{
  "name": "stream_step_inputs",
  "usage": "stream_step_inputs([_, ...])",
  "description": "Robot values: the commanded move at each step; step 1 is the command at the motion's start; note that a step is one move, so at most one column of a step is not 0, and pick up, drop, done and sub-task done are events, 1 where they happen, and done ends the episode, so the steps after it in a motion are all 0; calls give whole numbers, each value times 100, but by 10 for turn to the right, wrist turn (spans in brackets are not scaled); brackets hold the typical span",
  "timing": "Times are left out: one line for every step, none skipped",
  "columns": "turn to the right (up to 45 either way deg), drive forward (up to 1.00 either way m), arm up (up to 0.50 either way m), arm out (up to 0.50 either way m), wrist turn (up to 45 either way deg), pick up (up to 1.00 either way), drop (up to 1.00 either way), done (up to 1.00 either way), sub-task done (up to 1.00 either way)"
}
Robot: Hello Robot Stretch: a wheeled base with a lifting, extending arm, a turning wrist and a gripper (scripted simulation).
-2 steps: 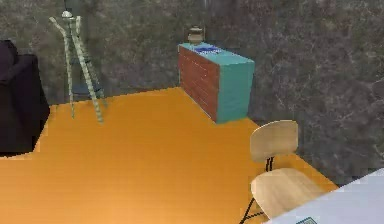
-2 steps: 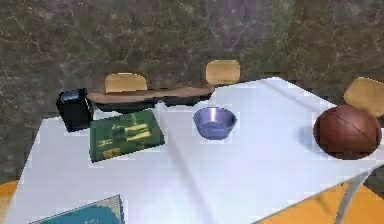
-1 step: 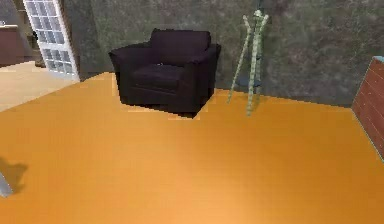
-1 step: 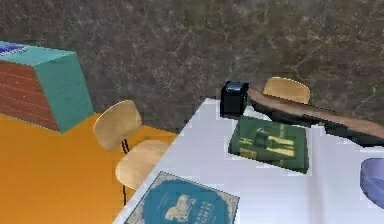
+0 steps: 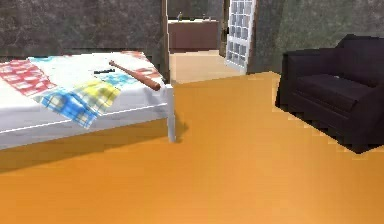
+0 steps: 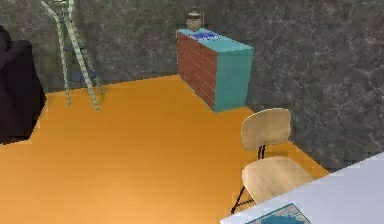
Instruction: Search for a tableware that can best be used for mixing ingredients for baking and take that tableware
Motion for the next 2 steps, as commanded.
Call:
stream_step_inputs([-210, 0, 0, 0, 0, 0, 0, 0, 0])
stream_step_inputs([0, 25, 0, 0, 0, 0, 0, 0, 0])
